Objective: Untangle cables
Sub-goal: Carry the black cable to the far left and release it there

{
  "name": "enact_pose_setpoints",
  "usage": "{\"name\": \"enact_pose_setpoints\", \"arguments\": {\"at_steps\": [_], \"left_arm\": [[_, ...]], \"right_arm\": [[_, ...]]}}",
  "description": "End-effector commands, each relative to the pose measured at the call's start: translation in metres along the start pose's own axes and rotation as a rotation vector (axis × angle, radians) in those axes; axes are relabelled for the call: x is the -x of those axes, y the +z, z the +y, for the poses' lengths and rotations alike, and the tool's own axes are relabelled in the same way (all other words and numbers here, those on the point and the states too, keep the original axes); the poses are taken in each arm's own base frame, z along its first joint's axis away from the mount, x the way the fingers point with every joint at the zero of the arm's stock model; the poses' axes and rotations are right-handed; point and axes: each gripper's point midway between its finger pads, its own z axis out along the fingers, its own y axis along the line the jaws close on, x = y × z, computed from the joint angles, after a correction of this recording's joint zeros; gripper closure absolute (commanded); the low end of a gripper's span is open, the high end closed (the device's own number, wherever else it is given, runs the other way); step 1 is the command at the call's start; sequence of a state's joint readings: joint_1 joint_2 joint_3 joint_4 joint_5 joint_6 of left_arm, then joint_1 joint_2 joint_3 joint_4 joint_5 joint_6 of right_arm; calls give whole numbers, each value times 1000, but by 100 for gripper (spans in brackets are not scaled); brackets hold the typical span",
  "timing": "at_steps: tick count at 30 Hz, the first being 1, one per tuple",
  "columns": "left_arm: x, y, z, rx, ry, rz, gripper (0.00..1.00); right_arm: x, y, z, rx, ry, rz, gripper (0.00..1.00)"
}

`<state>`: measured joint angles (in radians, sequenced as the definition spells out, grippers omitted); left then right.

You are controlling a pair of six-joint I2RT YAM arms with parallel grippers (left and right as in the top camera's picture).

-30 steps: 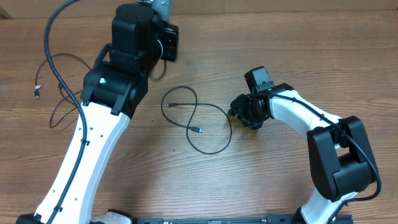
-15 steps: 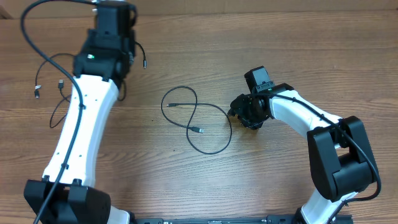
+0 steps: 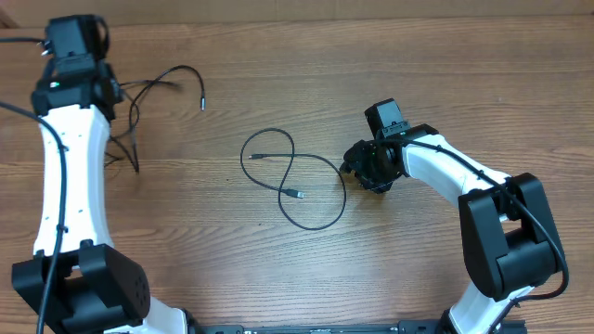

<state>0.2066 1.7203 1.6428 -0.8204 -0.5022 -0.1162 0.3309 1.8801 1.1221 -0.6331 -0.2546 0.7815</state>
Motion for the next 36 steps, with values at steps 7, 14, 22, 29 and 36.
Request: {"name": "enact_pose_setpoints", "arguments": {"at_steps": [7, 14, 22, 29, 36], "left_arm": [[-4, 13, 1, -122, -108, 51, 73], [-7, 2, -41, -376, -113, 86, 50], [-32, 4, -73, -522, -98, 206, 96], [-80, 48, -92, -496, -60, 394, 96], [-146, 95, -107, -444, -12, 621, 96]], "right_arm": [[3, 4, -14, -63, 0, -29, 44], [3, 4, -14, -63, 0, -29, 44], [3, 4, -14, -62, 0, -29, 44], [3, 4, -14, -62, 0, -29, 44], [3, 4, -14, -63, 1, -29, 44]]}}
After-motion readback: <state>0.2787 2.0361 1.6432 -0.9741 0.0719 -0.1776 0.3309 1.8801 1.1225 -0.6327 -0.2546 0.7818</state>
